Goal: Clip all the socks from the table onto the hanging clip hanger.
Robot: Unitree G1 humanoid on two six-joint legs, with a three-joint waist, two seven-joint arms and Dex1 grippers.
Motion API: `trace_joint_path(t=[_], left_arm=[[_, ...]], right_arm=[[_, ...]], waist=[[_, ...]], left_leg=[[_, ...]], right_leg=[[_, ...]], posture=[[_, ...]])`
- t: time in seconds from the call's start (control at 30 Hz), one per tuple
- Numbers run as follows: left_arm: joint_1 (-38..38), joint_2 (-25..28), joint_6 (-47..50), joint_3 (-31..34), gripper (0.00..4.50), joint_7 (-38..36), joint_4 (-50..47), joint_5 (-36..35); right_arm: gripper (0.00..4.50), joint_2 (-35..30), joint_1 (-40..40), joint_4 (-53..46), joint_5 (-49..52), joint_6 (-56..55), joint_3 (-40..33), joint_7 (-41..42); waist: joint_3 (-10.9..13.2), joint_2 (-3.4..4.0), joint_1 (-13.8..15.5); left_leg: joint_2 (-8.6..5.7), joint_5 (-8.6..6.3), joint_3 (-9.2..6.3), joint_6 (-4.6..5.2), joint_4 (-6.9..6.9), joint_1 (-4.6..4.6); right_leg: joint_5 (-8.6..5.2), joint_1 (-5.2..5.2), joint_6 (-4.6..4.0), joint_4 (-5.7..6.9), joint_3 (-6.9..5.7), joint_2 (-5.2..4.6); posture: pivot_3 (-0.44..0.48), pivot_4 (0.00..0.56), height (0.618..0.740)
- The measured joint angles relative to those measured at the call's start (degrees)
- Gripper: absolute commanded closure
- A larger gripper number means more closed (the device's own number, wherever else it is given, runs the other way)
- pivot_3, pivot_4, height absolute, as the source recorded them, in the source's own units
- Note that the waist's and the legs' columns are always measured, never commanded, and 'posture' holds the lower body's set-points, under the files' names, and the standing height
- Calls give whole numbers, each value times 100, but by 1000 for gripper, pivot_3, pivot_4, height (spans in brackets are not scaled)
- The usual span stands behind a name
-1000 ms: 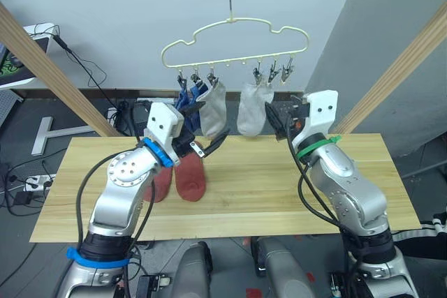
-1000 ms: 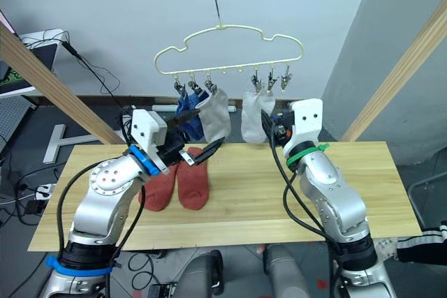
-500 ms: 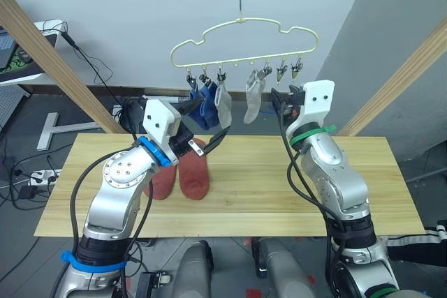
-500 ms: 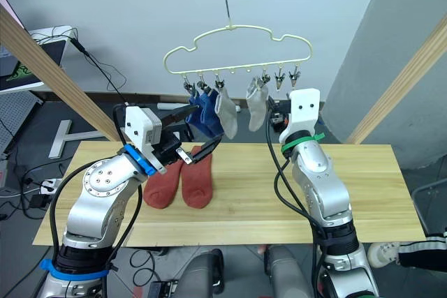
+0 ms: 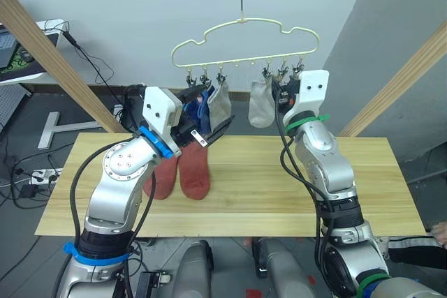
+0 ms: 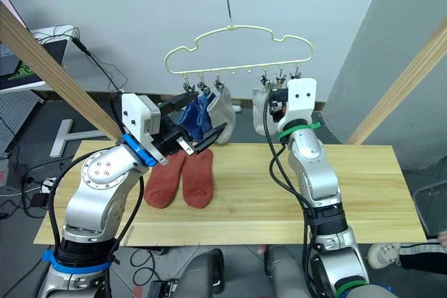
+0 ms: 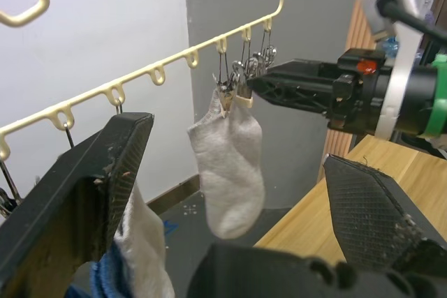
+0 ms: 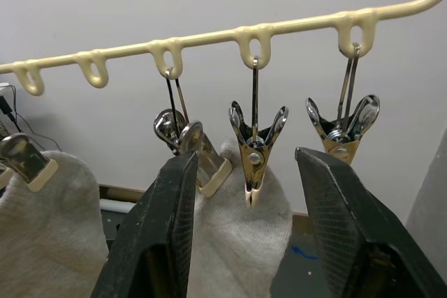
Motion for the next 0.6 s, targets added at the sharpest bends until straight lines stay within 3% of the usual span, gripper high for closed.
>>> trace_joint_path(t=[0.6], left_arm=[[-92,-40,157,-3,0,94,-59,0]], right_arm=[[2197,92,-454,729,-187,-275,-199,63]], waist=[[0,0,51]], left_leg=[[0,0,2,0,6,2]], right_leg=[[0,1,0,6,2,0]], posture=[[23,291,740]])
